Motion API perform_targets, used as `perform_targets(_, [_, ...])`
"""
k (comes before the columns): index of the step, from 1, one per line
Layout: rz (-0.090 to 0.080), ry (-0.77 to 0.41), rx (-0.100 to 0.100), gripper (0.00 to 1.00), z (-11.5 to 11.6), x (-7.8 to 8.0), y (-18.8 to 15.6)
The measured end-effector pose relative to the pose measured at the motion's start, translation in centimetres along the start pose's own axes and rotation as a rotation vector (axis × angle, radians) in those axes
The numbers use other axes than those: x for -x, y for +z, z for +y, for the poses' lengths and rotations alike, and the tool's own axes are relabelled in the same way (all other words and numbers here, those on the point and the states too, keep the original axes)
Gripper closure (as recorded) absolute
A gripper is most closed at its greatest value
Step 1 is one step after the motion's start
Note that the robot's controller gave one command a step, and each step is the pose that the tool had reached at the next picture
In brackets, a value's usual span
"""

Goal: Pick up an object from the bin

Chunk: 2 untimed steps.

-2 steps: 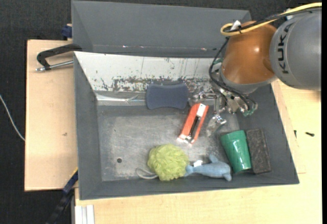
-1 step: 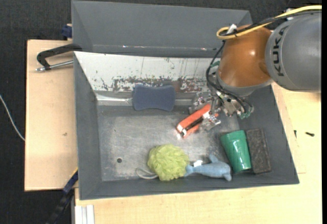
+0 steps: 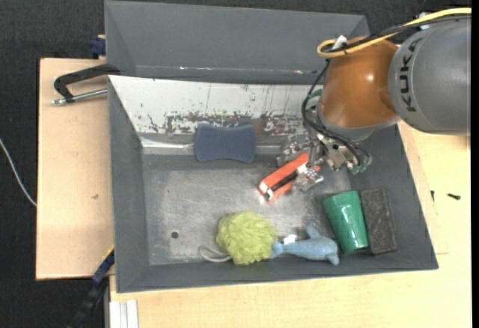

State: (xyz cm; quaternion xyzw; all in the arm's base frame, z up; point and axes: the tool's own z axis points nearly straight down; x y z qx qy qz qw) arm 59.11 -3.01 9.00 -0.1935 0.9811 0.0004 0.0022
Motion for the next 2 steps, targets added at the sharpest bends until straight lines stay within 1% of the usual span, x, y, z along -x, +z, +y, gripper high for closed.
perform_targets(1, [0.002,-0.198,-0.003,1.00,2.2,0.1,0.4])
perform_targets(2, [-0.001,-0.149,0.000,1.00,3.7,1.3,-13.1])
